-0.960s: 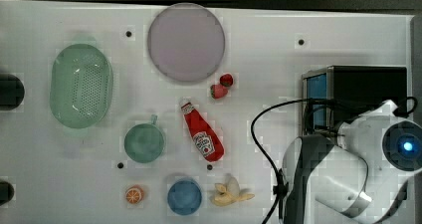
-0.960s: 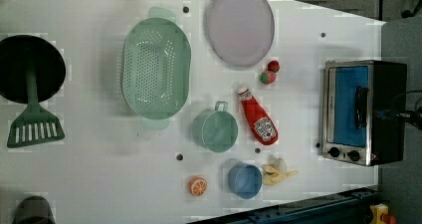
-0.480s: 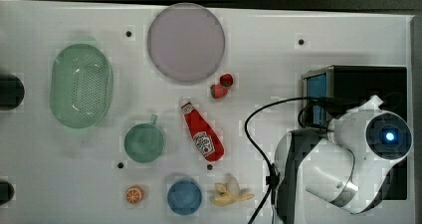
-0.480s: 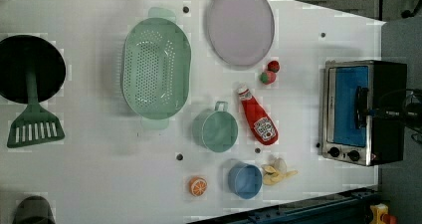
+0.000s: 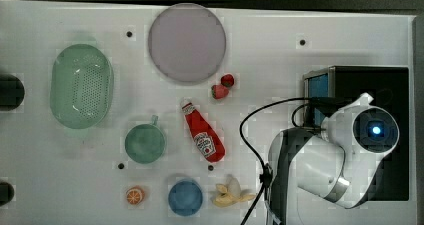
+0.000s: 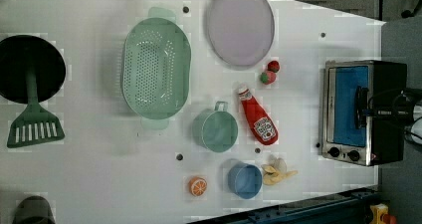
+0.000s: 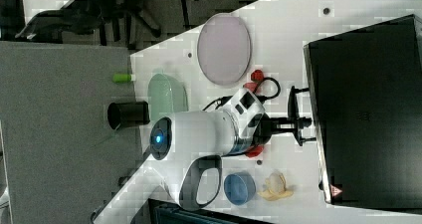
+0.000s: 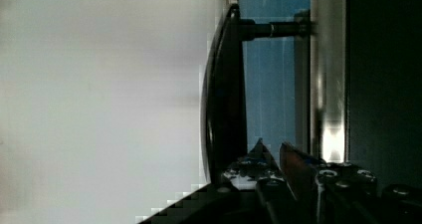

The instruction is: Flap open oven.

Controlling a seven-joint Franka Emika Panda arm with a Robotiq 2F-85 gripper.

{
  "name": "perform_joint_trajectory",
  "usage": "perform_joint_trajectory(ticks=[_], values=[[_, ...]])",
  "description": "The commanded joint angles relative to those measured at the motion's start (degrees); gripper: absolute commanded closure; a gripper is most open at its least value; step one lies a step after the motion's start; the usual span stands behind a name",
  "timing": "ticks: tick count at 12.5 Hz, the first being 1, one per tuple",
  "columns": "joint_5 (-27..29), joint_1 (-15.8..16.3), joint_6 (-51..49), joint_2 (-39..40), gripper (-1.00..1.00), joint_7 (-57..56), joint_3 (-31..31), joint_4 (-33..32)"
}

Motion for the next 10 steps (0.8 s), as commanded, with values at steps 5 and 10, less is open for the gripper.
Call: perform_joint_trajectory(ticks=[5,10], values=[[-11.9,4.47,1.11,0.51,0.65,16.8,6.3,-3.79],[-26.57,6.99,0.98,3.77,0.65,34.15,9.99,-4.81]])
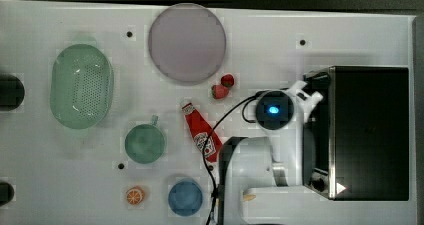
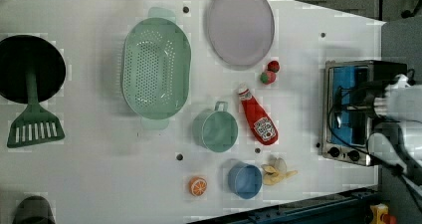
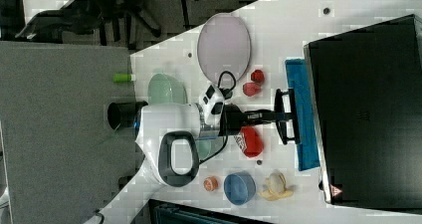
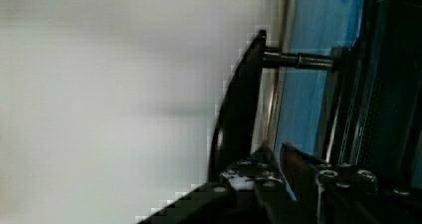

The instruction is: Flap open oven.

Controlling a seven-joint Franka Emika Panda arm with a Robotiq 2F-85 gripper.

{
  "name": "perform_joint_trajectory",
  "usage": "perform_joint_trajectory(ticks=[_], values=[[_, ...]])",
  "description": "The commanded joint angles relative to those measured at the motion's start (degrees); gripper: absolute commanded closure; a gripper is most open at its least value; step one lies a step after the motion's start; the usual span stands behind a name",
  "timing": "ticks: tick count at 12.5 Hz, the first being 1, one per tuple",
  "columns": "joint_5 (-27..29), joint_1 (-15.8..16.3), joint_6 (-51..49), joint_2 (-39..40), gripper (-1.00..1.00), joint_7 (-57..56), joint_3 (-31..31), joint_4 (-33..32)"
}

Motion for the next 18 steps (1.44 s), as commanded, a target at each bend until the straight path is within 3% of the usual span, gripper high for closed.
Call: perform_joint_trajectory(ticks=[1,7,9,14,16,18], values=[[-6.73,2.44,-0.25,3.31,0.65,15.83,3.23,-1.0],[-26.11,7.93,-1.9,12.22,0.65,46.41,6.11,-0.8],[-29.26,9.55,-1.77,16.16,0.65,52.16,6.13,-0.29],[-27.53,11.16,-1.02,19.18,0.65,55.01,6.26,3.88],[-19.95,11.18,0.9,16.22,0.65,55.44,6.65,5.21],[-7.67,11.16,0.75,11.6,0.65,55.42,6.77,5.07]])
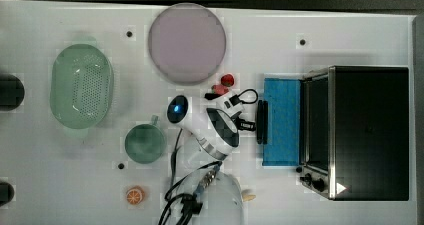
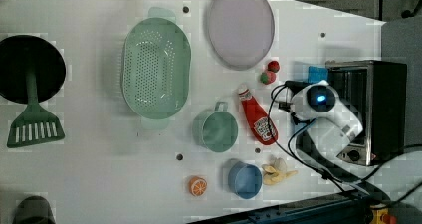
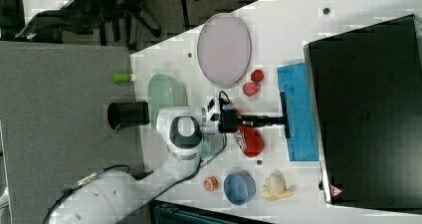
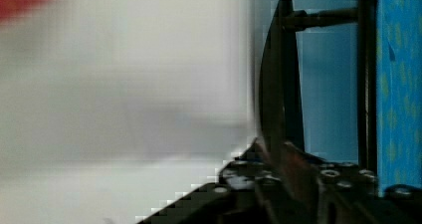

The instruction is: Flap open oven.

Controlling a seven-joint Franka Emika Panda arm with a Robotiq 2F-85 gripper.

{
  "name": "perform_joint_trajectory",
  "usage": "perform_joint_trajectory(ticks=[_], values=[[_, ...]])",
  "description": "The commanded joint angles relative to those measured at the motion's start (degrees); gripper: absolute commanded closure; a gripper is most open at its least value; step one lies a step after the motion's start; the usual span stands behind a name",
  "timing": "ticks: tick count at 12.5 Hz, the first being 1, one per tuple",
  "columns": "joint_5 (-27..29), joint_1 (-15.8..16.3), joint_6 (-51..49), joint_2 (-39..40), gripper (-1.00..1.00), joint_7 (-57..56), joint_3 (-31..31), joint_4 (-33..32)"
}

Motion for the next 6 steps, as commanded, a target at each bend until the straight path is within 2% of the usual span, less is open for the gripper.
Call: perform_joint_trajectory(ticks=[1,3,6], values=[[12.5,0.56,0.98,-9.57,0.65,4.31,0.78,2.17],[20.42,0.27,-0.84,-14.76,0.65,4.09,0.61,2.18],[29.12,-0.47,-6.86,-23.27,0.65,4.08,0.39,2.27]])
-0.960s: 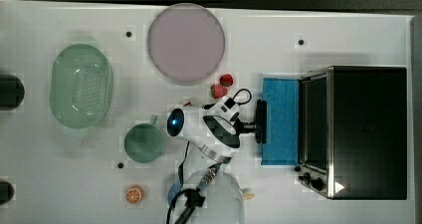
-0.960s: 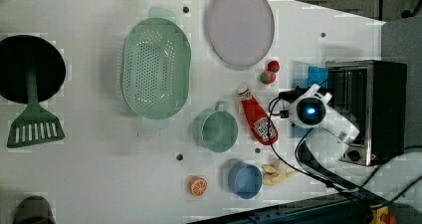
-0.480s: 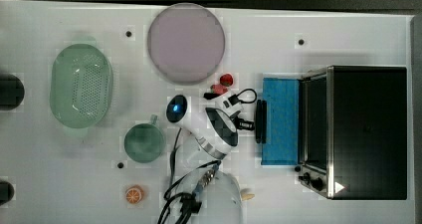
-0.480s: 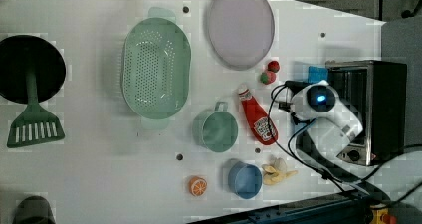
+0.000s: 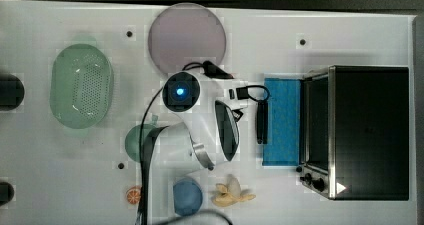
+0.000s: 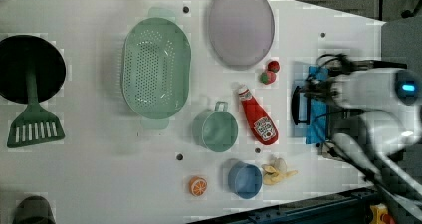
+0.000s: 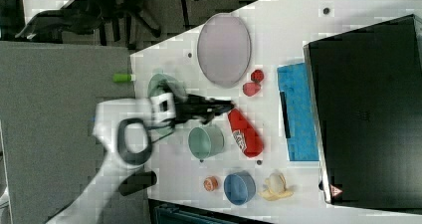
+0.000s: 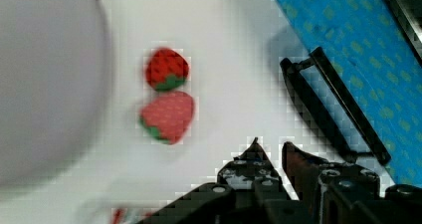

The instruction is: Flap open oven.

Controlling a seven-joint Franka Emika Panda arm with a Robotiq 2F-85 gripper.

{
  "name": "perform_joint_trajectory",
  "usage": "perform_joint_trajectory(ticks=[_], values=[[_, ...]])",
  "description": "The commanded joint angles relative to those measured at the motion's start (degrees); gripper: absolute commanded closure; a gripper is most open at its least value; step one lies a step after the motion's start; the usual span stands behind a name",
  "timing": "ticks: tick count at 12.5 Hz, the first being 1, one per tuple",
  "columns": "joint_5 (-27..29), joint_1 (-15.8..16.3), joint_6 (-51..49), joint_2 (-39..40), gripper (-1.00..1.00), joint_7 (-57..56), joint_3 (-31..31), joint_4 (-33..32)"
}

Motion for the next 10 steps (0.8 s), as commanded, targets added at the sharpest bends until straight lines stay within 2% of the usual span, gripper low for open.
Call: perform_joint_trajectory(ticks=[1,6,10], values=[[5.29,-1.36,-6.25,-7.26,0.65,3.01,-1.02,1.31],[14.85,-1.55,-18.07,-21.83,0.65,3.01,-2.13,2.49],[15.66,-1.51,-24.83,-27.61,0.65,3.02,-2.19,4.84]])
